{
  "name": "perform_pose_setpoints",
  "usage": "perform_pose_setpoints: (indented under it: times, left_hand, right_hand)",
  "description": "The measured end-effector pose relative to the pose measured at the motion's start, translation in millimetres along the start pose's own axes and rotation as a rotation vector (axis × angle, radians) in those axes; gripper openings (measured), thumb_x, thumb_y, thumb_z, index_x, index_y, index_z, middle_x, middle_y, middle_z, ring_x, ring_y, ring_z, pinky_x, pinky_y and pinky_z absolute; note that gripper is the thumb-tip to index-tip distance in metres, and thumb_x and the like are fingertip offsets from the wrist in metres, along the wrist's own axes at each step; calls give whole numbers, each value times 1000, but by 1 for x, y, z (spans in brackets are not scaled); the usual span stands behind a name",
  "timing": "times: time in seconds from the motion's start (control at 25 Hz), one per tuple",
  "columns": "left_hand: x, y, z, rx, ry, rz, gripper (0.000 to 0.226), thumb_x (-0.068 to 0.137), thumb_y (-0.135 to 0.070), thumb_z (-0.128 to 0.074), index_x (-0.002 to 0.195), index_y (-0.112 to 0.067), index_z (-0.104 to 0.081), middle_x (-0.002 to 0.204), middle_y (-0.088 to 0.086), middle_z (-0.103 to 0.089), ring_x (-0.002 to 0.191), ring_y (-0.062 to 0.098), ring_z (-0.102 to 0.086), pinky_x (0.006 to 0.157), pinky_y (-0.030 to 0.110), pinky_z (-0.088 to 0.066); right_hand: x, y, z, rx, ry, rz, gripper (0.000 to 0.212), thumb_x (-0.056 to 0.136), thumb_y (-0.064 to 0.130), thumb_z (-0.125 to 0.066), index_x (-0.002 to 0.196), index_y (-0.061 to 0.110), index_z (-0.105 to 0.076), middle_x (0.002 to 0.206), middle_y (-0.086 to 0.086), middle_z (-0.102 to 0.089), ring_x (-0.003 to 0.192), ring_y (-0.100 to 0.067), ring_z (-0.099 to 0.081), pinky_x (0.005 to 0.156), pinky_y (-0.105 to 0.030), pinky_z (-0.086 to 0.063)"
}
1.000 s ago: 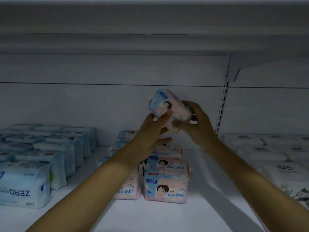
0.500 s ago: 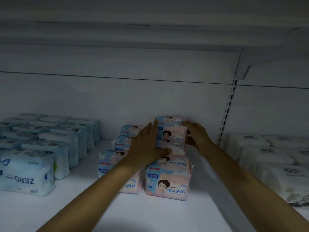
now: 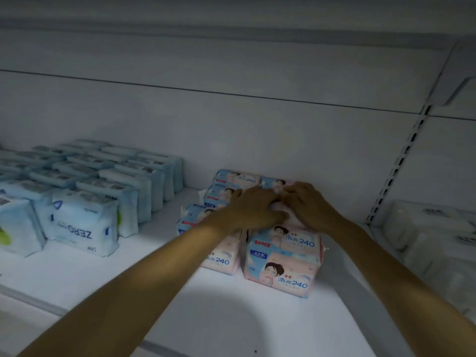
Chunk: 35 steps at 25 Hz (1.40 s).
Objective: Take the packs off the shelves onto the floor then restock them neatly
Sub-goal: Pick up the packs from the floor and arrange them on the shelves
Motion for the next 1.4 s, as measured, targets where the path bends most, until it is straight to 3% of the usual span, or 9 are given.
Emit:
perform_pose_setpoints:
  times: [0.08,0.24,0.36,0.56,0.76,0.88,1.04,1.24,1.4]
  left_hand:
    - [-6,5,13,-181,22,1,42,98,-30,-47,139,-20,-47,142,5,-48,127,22,-46,108,32,-31]
    - [-42,33,63,-268,-330,-36,35,99,-19,-48,134,-13,-52,139,4,-52,125,18,-48,83,9,-28]
    - [-84,56,90,-326,-504,-111,34,98,-18,-50,132,-14,-55,135,4,-55,124,19,-50,99,18,-33]
    - [-180,130,141,-273,-799,-276,36,91,-20,-48,124,-12,-61,122,3,-63,113,20,-57,97,32,-45]
    - [-245,212,159,-134,-736,-329,36,93,-31,-42,118,-18,-63,117,-2,-64,110,18,-57,91,38,-48]
    - [-272,273,177,-128,-739,-302,31,95,-30,-44,117,-21,-65,115,-7,-65,110,14,-57,92,32,-45]
    - [-280,302,180,-70,-665,-296,35,92,-33,-45,119,-22,-64,118,-6,-65,111,15,-56,89,30,-43]
    - [-263,296,149,221,-489,-237,64,88,-59,-50,143,-29,-38,139,-7,-50,129,17,-42,104,35,-32]
    - [-267,290,144,255,-501,-301,70,87,-57,-56,145,-26,-35,142,-4,-46,132,18,-38,107,33,-28]
  right_hand:
    - [-2,7,15,-77,-14,-76,73,75,79,-33,114,26,-64,119,-4,-63,105,-24,-60,95,-44,-46]
    - [-21,64,36,-78,-189,26,45,93,51,-49,122,19,-57,124,-6,-58,111,-25,-56,95,-39,-44]
    - [-28,141,5,18,-117,180,36,91,39,-58,122,19,-58,120,-4,-60,108,-19,-57,91,-31,-44]
    - [-32,266,-55,265,-190,321,21,91,20,-59,111,26,-58,119,8,-61,110,-6,-55,84,-5,-38]
    - [-30,335,-123,314,-349,342,36,84,45,-53,110,23,-64,109,11,-66,99,1,-58,84,-8,-42]
    - [-38,346,-146,358,-507,268,12,91,28,-62,103,27,-63,105,17,-61,94,8,-57,78,-4,-41]
    - [-77,320,-157,374,-862,74,32,86,26,-68,112,21,-51,111,12,-53,105,-10,-54,89,-25,-48]
    - [-66,281,-202,446,-549,-260,68,60,61,-79,107,22,-49,104,10,-65,90,-10,-65,77,-44,-57]
    - [-63,277,-205,499,-512,-244,61,63,52,-82,109,22,-56,103,11,-67,91,-10,-66,77,-37,-58]
Point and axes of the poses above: each hand's wrist, its own x-axis towards the middle knuckle, its own z-axis out of the back of the hand, y = z × x, the point moved 9 cm from there along x, towards the middle knuckle
